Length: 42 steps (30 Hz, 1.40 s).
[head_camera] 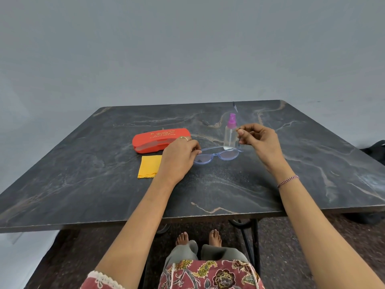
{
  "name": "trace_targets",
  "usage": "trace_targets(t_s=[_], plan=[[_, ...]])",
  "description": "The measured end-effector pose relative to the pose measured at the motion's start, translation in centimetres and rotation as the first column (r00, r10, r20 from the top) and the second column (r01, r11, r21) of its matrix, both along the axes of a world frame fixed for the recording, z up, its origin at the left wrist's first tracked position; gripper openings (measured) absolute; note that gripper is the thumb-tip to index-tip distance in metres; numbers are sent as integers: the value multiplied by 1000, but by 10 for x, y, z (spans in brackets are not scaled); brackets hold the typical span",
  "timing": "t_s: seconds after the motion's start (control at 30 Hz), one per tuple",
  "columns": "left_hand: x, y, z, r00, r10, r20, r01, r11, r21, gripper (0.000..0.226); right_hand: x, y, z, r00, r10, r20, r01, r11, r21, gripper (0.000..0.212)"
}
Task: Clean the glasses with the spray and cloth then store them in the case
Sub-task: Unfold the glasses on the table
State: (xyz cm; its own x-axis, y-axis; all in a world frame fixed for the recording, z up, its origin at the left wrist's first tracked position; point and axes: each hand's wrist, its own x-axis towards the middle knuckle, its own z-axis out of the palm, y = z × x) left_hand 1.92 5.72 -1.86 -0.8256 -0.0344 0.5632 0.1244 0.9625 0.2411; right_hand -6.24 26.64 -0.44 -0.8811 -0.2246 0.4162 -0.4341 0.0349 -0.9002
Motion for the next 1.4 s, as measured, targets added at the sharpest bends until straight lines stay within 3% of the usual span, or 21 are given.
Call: trace_targets(t_s=[0.2,0.3,0.47,0.67,0.8,1.0,1.17,1.4], plan=[[-1,1,-1,989,64,-131,-56,996,65,12,1,1,2,1000,-14,17,15,998,-61,6],[-1,-1,0,983,112,-145,-80,974,210,11,-2,1,0,999,-40,22,41,997,-63,6],[-3,-2,4,983,95,-160,-6,874,486,6,-4,2,-1,997,-65,42,68,995,-79,12],[-2,-2,7,988,2,-155,114,670,733,3,-4,2,0,995,-91,47,96,989,-112,13],[-1,-2,10,990,-30,-139,125,652,748,7,-5,3,0,993,-110,42,114,984,-135,12],[-3,-12,6,999,-36,14,14,674,739,9,-5,2,-1,996,-79,49,84,991,-106,12],[1,-23,4,999,-31,22,3,656,754,10,-3,2,-4,997,20,75,-20,1000,2,9],[3,-30,0,994,-2,105,-69,741,668,11,-3,2,-7,997,46,64,-55,988,143,16]])
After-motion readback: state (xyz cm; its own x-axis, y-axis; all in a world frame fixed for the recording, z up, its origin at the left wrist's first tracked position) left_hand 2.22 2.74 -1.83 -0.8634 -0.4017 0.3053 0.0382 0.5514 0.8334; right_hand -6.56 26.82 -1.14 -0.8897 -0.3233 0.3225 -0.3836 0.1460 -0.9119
